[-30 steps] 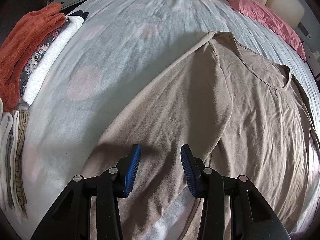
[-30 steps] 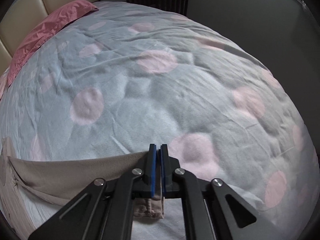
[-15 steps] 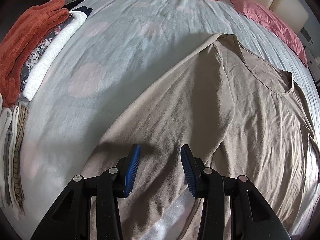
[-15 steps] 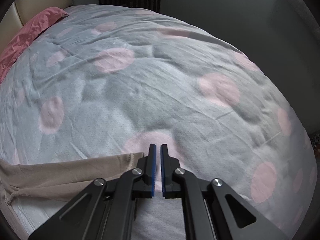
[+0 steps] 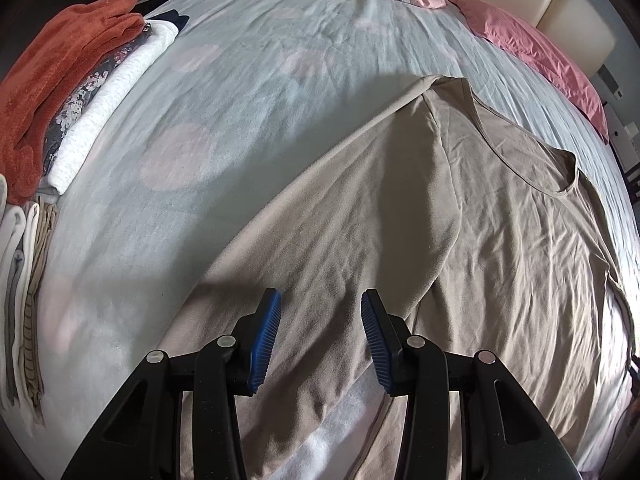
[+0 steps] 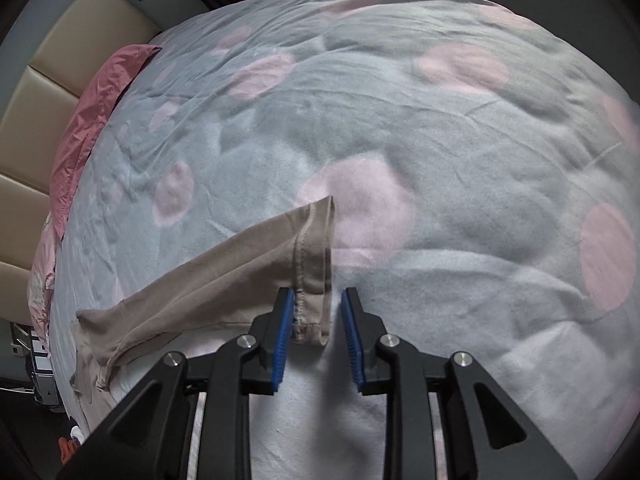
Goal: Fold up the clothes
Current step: 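Carry the sleeve across the shirt front with the right tool and release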
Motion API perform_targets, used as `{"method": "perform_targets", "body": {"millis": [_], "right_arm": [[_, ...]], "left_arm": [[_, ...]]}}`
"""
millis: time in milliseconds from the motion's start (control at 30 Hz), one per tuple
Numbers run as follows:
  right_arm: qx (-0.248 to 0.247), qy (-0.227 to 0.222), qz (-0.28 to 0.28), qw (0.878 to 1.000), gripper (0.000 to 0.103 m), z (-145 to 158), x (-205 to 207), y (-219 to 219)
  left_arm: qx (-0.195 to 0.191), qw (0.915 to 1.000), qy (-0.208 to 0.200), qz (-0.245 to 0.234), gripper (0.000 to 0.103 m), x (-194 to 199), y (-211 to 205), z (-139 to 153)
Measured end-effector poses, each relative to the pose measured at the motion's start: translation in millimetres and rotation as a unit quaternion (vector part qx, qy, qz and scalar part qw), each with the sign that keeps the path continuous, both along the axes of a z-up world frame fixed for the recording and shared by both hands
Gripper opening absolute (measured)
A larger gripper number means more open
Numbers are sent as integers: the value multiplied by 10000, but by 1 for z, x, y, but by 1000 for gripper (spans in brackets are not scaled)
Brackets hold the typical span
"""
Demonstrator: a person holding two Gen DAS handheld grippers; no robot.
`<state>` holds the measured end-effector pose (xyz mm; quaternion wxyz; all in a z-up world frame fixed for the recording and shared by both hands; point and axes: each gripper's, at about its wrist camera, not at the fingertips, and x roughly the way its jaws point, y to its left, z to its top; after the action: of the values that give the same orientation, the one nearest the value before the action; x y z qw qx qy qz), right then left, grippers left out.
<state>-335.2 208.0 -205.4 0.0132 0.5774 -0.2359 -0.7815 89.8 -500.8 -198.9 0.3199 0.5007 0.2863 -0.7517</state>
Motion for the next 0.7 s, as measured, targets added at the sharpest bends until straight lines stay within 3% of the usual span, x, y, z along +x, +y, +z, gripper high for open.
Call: {"method": "perform_targets", "body": {"millis": [100,200,400,633,700], "right_arm": [[-198,-25,-25,9998,26,-2,5,-3],[157,7,46,9999,10,2,8,-10],[754,285,-137,9967,4,36,18,2],[1056,-442,-253,9931,4,15,29,18],[1032,-433,-367,9930,7,15,39,18]], "left_arm": [[47,10000,-5,20,44,-1,-1,-1],[39,10000,-23,17,44,-3,0,-2],[6,10000,66,-2,44,1,0,2],[96,9997,184,86,44,7,-4,5],[101,9996,228,116,44,10,-6,7]]}}
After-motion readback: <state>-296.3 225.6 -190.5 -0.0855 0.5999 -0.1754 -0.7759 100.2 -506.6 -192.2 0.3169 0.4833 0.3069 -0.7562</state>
